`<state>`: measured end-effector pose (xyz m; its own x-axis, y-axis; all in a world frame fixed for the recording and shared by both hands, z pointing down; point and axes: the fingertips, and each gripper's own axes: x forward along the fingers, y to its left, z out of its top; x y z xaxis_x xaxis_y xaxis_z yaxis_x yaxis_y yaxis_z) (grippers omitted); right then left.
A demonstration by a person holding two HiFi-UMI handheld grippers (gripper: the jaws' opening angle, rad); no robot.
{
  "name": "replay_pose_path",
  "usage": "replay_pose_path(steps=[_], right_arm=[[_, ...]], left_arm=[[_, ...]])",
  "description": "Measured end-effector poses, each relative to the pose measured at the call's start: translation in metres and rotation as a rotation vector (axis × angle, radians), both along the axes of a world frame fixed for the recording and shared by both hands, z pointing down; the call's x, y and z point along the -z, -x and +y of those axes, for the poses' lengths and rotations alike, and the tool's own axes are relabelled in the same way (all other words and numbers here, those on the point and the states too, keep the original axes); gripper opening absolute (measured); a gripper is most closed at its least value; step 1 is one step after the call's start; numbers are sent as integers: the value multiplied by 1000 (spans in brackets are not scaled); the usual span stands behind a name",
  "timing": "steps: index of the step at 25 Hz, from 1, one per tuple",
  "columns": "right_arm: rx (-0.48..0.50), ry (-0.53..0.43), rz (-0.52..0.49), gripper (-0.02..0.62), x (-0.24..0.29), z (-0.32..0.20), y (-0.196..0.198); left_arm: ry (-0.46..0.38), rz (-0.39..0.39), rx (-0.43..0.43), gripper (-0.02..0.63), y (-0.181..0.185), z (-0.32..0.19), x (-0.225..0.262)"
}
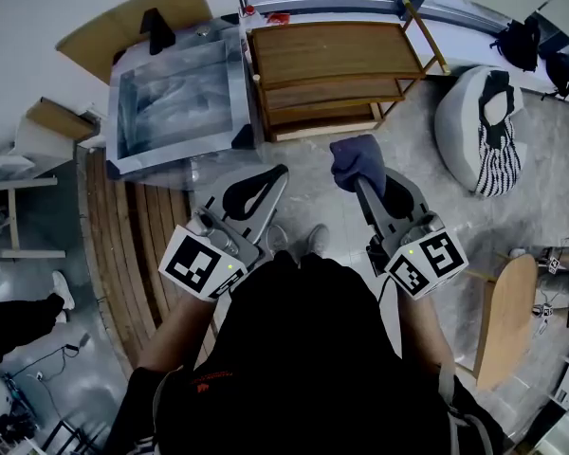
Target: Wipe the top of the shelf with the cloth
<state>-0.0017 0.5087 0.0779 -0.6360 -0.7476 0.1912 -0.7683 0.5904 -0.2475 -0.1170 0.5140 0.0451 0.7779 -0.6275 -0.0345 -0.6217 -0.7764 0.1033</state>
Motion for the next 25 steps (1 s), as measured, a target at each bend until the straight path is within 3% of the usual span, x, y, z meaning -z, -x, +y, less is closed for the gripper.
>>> replay_pose_path(steps=[25], right_arm=[[28, 29, -15, 69, -15, -19, -109]], left_arm=[[3, -24, 60, 20, -94, -14, -8]])
